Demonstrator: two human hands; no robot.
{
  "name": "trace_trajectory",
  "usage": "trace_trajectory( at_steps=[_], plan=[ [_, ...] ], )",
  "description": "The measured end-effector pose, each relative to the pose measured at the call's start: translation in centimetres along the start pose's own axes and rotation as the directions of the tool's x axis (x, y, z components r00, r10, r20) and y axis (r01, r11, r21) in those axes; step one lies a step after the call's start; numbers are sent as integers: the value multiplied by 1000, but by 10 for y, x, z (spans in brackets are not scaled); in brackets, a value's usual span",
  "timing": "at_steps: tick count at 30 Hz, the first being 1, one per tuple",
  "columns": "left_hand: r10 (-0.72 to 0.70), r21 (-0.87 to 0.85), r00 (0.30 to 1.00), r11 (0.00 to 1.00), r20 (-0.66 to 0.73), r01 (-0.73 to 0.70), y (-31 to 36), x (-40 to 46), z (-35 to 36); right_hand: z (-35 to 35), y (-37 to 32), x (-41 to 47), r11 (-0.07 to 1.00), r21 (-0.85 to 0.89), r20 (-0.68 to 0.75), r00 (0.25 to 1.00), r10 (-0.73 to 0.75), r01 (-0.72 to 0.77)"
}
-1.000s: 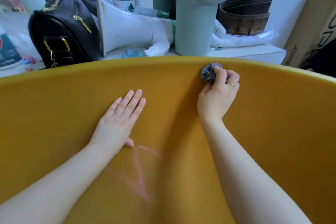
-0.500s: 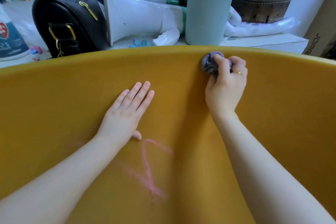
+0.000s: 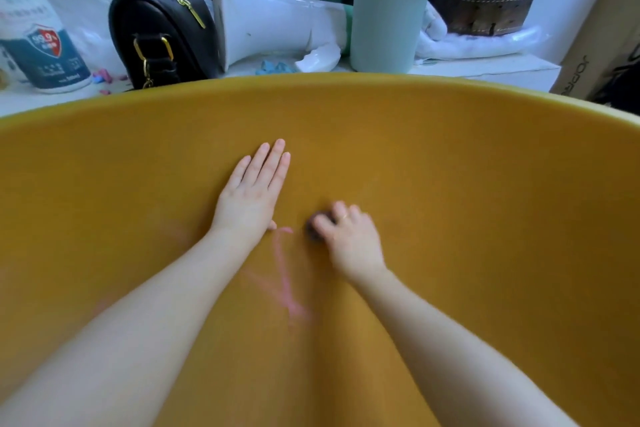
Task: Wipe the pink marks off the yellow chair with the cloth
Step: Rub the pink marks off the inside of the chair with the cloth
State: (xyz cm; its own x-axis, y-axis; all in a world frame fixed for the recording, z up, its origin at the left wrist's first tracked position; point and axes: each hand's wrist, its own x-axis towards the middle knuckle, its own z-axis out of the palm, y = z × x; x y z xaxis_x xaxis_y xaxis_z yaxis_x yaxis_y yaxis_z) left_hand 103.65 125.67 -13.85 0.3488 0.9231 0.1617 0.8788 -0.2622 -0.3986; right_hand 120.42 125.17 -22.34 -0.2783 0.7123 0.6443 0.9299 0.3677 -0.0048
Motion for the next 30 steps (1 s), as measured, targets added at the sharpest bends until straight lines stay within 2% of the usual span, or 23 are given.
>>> trace_trajectory(
  at_steps=[2, 3, 5, 7, 9, 11, 13, 17, 19, 20, 22, 24, 26, 28, 30],
  plan=[
    [-19, 10, 999, 1000, 34, 19, 3, -16, 10, -16, 34, 25, 989, -3, -148, 978, 145, -147],
    [-13, -7, 1000, 1000, 25, 13, 4, -23, 12, -22, 49, 34, 981, -12, -212, 959, 186, -193],
    [12, 41, 994, 999, 108, -16, 4, -34, 24, -26, 62, 45, 970, -25, -297, 928, 225, -243],
    [61, -12, 978, 998, 202, -60, 7, -38, 34, -17, 53, 45, 950, 85, -337, 889, 310, -300],
    [57, -21, 963, 998, 262, -53, 9, -33, 42, 0, 32, 31, 939, 188, -285, 899, 333, -288],
    [44, -1, 960, 999, 278, -46, 12, -32, 46, 17, 4, -1, 964, 202, -143, 969, 201, -170],
    [21, 7, 958, 1000, 287, -24, 12, -31, 48, 26, -20, -39, 973, 222, -8, 998, 67, -63],
    [0, 19, 962, 1000, 274, -6, 17, -32, 49, 25, -45, -83, 966, 241, 154, 979, -133, 94],
    [-7, 31, 970, 1000, 242, 0, 20, -34, 46, 19, -35, -71, 967, 184, 171, 963, -209, 177],
    [-1, 23, 974, 1000, 227, -4, 20, -38, 45, 16, -26, -57, 976, 141, 152, 971, -187, 165],
    [-15, 35, 979, 999, 203, 8, 19, -51, 45, 8, -2, -24, 998, 67, 37, 999, 4, -6],
    [-41, 29, 974, 999, 225, 36, 18, -64, 46, 2, 19, 5, 982, 41, -86, 979, 187, -184],
    [-37, 12, 975, 999, 220, 35, 16, -75, 58, 2, 21, 11, 953, 81, -135, 944, 300, -292],
    [-62, 14, 949, 998, 310, 61, 15, -80, 57, 12, 1, -7, 934, 157, -102, 936, 338, -320],
    [-45, 10, 944, 999, 327, 44, 15, -82, 56, 17, -30, -46, 954, 195, 38, 974, 224, -227]
  ],
)
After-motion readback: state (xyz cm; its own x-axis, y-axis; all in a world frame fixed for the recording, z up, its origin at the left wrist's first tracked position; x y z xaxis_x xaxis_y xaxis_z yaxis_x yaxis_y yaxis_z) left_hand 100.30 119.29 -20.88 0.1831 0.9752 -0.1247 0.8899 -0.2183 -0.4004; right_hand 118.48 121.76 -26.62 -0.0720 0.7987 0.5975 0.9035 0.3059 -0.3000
